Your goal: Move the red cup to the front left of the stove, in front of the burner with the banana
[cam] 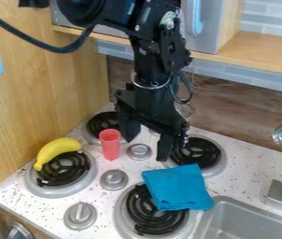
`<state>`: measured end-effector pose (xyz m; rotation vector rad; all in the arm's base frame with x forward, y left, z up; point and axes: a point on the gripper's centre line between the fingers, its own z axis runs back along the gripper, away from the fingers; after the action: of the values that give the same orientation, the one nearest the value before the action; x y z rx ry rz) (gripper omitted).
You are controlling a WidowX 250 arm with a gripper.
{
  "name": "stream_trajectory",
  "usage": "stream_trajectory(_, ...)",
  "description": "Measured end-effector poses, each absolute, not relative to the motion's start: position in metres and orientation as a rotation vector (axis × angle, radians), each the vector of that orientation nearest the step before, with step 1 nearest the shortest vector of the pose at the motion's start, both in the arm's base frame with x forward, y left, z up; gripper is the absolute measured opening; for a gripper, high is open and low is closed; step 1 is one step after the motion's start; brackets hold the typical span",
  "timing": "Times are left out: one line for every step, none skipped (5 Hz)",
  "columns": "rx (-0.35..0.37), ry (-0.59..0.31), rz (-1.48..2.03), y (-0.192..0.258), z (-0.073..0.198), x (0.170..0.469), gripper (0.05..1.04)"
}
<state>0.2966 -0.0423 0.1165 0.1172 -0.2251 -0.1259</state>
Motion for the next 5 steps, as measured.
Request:
stream_trajectory(0.122, -0.190, -0.125, -0.042, 0.108, 0.294, 1.001)
stream_trajectory(0.139, -0.111, -0.051, -0.031, 0.100, 0.296, 1.001)
stream_trajectory(0.143, -0.103, -0.028, -0.026, 0.099, 0.296, 1.001)
stream_trajectory(0.143, -0.102, -0.029, -0.026, 0.099, 0.296, 1.001)
stream_trajectory(0.138, -0.123, -0.029, -0.026, 0.099, 0.299, 1.001)
